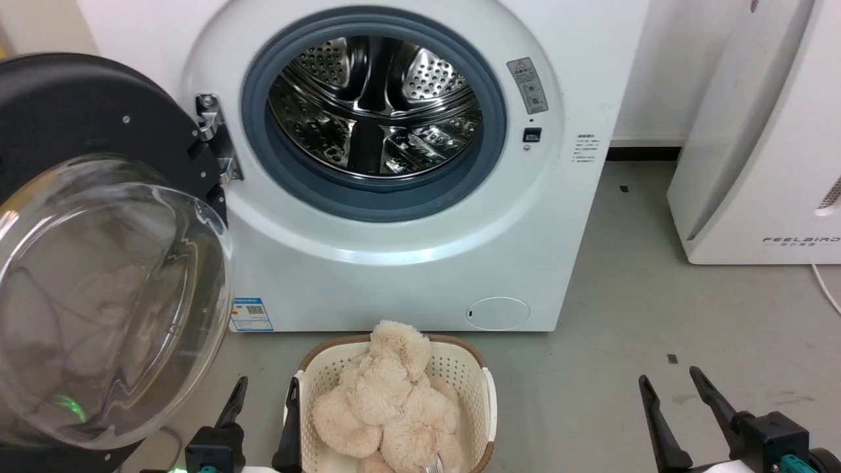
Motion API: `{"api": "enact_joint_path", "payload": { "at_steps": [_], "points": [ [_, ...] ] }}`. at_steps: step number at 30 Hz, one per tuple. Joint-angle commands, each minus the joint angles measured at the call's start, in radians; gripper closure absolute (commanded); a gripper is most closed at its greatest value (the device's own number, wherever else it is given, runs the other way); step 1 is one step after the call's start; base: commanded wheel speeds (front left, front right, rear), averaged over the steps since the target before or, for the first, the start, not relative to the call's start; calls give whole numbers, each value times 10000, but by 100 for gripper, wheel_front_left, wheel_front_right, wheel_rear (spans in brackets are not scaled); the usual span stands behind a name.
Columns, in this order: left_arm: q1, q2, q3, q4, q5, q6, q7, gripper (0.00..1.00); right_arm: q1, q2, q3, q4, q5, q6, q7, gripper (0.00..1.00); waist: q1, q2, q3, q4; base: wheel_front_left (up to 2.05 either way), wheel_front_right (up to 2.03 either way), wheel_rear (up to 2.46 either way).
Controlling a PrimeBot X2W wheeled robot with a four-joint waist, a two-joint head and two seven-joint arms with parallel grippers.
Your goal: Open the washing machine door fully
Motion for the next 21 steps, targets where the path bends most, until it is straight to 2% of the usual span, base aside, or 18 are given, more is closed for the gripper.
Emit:
{"api": "enact_joint_path", "payload": {
  "at_steps": [1, 11, 12, 21],
  "points": [
    [-132, 82, 17, 11, 38, 54, 7, 0, 184, 22, 35, -6, 35, 6, -30, 0, 1, -1, -15, -63, 0, 0, 0],
    [-40, 201, -9, -102, -15, 120, 63, 0, 112, 22, 131, 99, 108, 6, -97, 0, 1, -1, -48, -176, 0, 0, 0],
    [2, 168, -9, -66, -35, 86, 59, 100, 4, 0, 121, 82, 78, 0, -44, 100, 1, -1, -48, -178, 0, 0, 0],
    [-25, 86, 106, -141, 79, 2, 172, 100, -77, 1, 133, 85, 49, 0, 4, 100, 1, -1, -21, -179, 0, 0, 0]
  ]
}}
